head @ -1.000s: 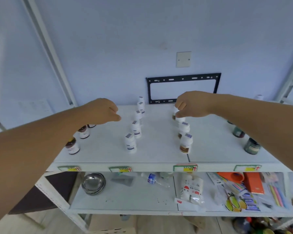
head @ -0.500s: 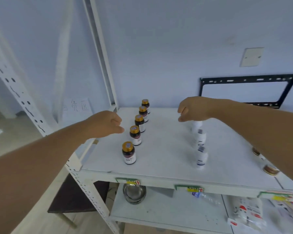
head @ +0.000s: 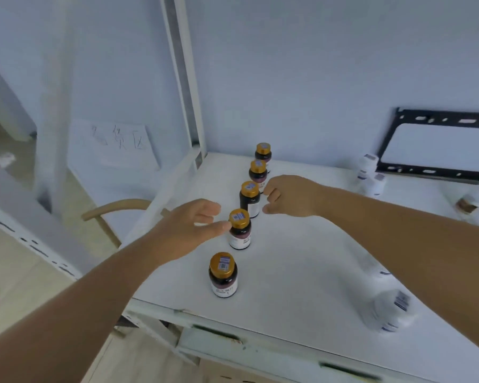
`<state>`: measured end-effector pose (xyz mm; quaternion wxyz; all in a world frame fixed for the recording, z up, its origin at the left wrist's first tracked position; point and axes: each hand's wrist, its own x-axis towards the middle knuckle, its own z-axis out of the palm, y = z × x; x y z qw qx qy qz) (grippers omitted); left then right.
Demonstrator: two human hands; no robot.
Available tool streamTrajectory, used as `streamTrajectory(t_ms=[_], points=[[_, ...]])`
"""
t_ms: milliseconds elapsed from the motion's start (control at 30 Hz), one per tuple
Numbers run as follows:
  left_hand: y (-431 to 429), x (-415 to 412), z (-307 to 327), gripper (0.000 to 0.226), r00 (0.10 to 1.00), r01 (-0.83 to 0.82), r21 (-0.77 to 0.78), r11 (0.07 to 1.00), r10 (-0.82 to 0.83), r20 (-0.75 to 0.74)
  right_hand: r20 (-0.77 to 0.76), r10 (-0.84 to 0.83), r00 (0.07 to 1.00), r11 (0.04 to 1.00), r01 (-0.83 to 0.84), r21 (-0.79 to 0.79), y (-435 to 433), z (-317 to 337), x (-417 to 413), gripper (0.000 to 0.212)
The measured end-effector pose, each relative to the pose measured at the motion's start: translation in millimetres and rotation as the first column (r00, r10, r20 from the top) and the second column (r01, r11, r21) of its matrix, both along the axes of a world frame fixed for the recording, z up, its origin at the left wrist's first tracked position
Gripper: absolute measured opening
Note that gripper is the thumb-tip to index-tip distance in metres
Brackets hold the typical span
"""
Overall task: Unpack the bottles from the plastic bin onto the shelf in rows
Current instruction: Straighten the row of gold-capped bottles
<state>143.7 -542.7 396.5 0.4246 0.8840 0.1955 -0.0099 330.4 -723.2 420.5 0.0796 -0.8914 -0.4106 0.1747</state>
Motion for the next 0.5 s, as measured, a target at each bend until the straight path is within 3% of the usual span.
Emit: streamTrajectory(t_ms=[67, 200, 367, 500], points=[[-2, -25, -11, 0.075, 0.999, 0.036, -0.091, 0.995, -0.035, 0.018, -0.021, -0.007, 1.000, 1.000, 0.006, -0.019, 6, -16, 5, 0.049], [-9, -58, -39, 0.097, 0.992, 0.110, -0.089, 0.990, -0.115, -0.058, -0.065, -0.096, 0.993, 0.995, 0.095, -0.023, 9, -29, 14, 0.051], [-18, -59, -66, 0.063, 0.985, 0.166, -0.013, 0.986, -0.166, 0.038, -0.177, -0.109, 0.978, 0.993, 0.101, -0.059, 2, -34, -5, 0.061], [-16, -60, -79, 0.047, 0.981, 0.172, 0.022, 0.985, -0.173, 0.087, -0.243, -0.091, 0.966, 0.995, 0.099, 0.022, 4, -47, -37, 0.070]])
